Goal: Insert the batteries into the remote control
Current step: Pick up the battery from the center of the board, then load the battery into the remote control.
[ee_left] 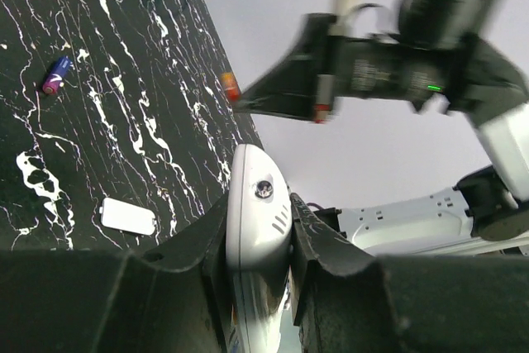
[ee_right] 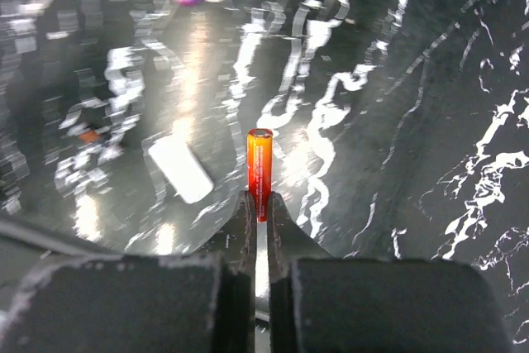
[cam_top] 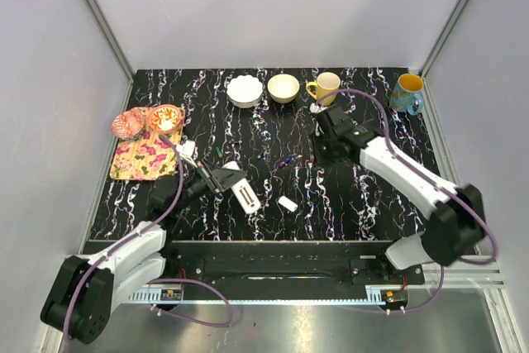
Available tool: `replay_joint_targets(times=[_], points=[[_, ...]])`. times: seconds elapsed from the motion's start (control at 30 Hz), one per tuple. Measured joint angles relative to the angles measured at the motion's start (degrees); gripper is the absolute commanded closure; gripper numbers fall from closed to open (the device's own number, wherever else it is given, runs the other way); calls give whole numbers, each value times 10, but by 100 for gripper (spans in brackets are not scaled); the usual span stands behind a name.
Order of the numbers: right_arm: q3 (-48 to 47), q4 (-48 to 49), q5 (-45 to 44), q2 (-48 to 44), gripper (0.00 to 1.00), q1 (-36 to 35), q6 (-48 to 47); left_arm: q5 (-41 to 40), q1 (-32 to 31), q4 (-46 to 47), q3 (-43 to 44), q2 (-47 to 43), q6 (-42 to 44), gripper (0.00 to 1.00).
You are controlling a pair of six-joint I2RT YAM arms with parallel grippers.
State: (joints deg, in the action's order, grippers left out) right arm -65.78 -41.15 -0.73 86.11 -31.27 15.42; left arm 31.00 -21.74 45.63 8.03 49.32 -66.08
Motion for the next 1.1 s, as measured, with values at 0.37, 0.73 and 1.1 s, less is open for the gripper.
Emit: replay_joint_targets(times=[0.37,0.73,1.1], points=[[-121,-110,108,-141,100,-95,36,-6,-24,188,56,207,-67,100],[-173,-173,136,-75,100,-158,52,-11,-78,242,126,341,-109,100],[-203,-188,192,18,100,-175,38,-11,-96,210,149,339,-76,100]])
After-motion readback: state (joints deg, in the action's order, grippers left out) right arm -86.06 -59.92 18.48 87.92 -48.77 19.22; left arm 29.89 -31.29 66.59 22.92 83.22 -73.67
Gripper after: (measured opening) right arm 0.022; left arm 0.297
